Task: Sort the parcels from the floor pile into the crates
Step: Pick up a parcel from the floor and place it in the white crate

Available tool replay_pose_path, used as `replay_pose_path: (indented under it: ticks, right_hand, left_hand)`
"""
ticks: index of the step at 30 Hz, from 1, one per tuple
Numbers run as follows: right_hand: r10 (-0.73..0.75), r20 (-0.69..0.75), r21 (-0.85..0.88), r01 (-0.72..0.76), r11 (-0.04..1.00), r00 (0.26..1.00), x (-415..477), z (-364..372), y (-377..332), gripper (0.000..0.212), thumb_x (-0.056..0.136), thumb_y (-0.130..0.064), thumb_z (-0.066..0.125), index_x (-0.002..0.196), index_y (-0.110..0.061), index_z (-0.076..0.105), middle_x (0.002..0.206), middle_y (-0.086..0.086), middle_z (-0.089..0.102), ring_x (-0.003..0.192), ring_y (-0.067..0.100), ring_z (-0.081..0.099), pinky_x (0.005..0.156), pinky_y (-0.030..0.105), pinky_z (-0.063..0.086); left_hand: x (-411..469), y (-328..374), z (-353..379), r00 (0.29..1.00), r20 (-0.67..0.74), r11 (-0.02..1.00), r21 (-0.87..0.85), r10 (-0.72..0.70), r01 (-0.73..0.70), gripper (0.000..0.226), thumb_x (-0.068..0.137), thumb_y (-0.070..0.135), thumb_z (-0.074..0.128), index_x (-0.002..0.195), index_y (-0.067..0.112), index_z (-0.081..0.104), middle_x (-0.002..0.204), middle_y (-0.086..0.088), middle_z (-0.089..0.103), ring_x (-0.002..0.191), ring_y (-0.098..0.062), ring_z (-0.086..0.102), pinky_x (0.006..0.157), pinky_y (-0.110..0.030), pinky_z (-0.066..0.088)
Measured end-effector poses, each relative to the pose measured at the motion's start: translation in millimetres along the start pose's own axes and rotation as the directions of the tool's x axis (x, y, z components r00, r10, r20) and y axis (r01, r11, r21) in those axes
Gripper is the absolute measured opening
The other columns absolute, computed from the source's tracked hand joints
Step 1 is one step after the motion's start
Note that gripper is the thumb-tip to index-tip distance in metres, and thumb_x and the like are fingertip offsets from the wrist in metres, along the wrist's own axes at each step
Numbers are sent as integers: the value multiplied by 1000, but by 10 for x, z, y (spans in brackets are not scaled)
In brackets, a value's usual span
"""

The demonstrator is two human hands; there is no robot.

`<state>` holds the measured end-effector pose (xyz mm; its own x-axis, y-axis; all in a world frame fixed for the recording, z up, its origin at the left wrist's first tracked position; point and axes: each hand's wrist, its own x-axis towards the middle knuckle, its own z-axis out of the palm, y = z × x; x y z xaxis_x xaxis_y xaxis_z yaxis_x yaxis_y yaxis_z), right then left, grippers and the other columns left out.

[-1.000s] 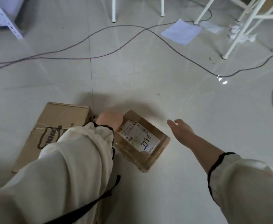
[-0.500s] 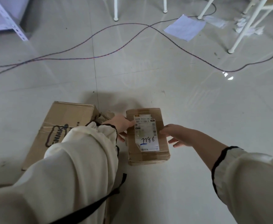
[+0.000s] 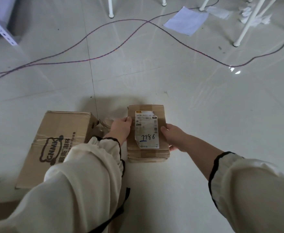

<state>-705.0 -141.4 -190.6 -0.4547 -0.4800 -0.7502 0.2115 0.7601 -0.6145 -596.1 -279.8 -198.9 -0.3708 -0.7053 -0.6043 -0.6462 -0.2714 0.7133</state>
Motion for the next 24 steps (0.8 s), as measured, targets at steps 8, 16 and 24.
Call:
replay_pose_path:
  ticks: [8, 16, 24]
  right_hand:
    - [-87, -249, 102, 115, 988, 965, -896, -297, -414, 37, 101, -23, 27, 133, -25, 45, 111, -3, 59, 93, 14, 52, 70, 27, 41]
    - [-95, -306, 231, 171, 958, 947, -2996, -1354, -1816, 38, 100, -23, 28, 132, -34, 46, 102, -6, 60, 102, 20, 57, 88, 41, 50]
    - [-138, -464, 153, 232, 961, 875, -5796, -2575, -3359, 41, 100, -24, 28, 134, -40, 44, 106, -1, 57, 90, 18, 54, 58, 25, 44]
  left_hand:
    - [-863, 754, -106, 978, 85, 895, -394, -189, 207, 28, 96, 38, 50, 114, 22, 64, 109, -5, 68, 102, -29, 62, 92, -51, 50]
    - [-2422, 2954, -741, 981, 190, 969, -247, 45, 3, 30, 95, 39, 52, 112, 20, 67, 94, 1, 70, 75, -14, 65, 60, -23, 47]
    - [-4725, 5259, -1429, 913, 376, 955, -294, 157, -44, 28, 94, 42, 51, 92, 23, 70, 86, 9, 72, 78, -14, 65, 66, -27, 49]
